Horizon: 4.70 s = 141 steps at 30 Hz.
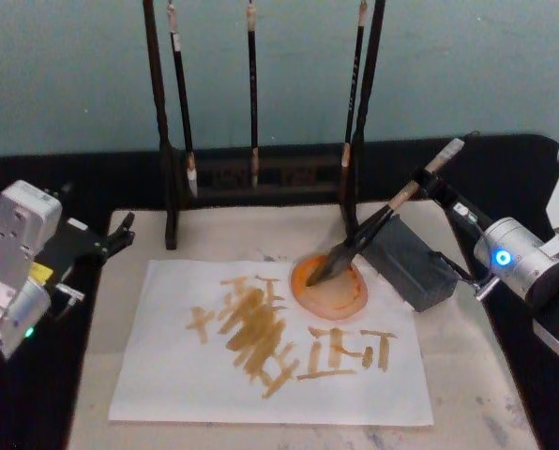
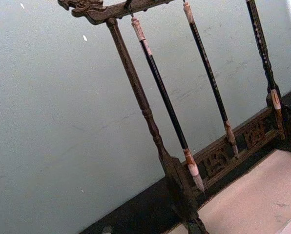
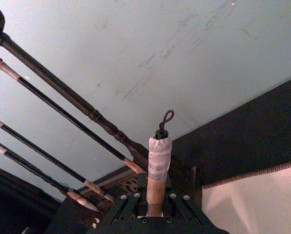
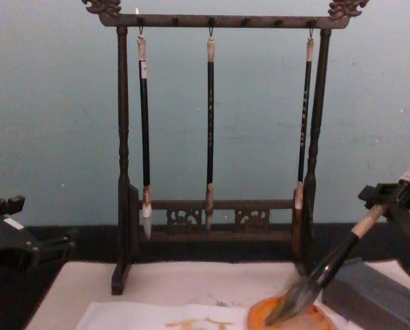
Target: Pick up the brush from the inkstone, write on the paper, then place the brush back to its original position.
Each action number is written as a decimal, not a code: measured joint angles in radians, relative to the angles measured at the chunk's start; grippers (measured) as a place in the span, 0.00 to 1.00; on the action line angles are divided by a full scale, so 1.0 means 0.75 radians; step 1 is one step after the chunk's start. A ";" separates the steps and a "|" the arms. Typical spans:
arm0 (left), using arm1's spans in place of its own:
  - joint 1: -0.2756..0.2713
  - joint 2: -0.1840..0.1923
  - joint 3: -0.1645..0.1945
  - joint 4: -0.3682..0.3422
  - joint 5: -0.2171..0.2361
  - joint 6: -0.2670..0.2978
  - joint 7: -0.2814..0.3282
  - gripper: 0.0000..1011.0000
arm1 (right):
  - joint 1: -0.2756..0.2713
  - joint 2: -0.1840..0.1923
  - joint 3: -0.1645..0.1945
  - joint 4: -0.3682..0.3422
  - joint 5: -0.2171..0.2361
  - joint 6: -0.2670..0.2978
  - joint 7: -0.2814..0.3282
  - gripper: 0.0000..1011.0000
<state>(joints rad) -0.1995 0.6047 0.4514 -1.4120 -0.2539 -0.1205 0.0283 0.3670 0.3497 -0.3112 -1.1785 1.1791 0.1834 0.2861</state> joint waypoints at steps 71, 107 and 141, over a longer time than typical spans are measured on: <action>0.000 0.000 0.000 0.000 0.000 0.000 0.000 1.00 | -0.028 0.039 -0.025 -0.022 0.065 -0.016 -0.044 0.99; 0.000 0.000 0.000 0.000 0.000 0.000 0.000 1.00 | -0.303 0.164 -0.100 -0.470 -0.427 -0.349 -0.434 0.99; 0.000 0.000 0.000 0.000 0.000 0.000 0.000 1.00 | -0.281 0.120 -0.214 -0.331 -0.935 -0.474 -0.585 0.99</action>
<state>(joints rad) -0.1995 0.6047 0.4514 -1.4120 -0.2539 -0.1205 0.0283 0.1563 0.4398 -0.4715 -1.4264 0.4779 -0.1723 -0.1523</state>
